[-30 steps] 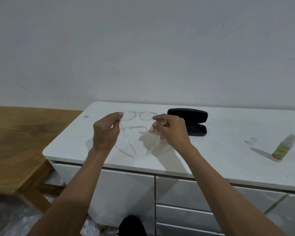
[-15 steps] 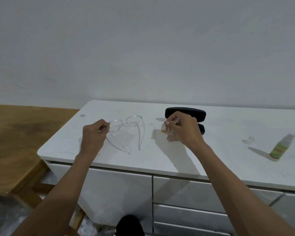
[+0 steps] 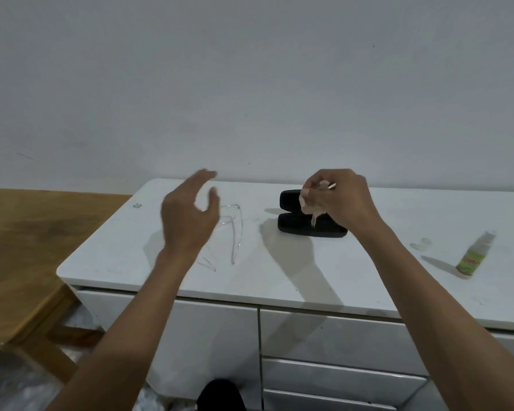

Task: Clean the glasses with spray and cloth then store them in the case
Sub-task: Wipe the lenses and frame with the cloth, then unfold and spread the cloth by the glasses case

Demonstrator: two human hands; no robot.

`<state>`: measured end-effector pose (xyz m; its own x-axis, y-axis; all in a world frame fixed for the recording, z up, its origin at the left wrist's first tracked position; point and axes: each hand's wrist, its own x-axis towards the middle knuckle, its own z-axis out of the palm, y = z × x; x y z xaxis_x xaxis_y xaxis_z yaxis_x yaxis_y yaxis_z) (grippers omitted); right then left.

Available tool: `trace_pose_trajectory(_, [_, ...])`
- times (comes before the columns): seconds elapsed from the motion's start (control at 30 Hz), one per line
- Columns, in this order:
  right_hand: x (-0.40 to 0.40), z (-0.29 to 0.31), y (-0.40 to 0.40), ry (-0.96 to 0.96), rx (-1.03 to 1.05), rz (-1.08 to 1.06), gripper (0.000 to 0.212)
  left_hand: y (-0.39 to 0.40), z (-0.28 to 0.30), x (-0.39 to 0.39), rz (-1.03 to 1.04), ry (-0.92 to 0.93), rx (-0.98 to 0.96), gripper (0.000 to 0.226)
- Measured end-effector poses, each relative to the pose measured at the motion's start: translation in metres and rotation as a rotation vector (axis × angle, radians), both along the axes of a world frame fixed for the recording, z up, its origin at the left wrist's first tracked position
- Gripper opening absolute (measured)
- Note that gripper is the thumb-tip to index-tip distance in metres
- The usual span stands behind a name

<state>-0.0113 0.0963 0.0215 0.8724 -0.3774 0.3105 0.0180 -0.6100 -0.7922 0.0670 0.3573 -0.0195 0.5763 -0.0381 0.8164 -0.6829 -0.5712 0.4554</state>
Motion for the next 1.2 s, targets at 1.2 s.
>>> trace_pose_trajectory(1.2, [-0.044,0.054,-0.044,0.029,0.175,0.097,0.008,-0.139,0.106,-0.049,-0.628,1.051,-0.341,0.01])
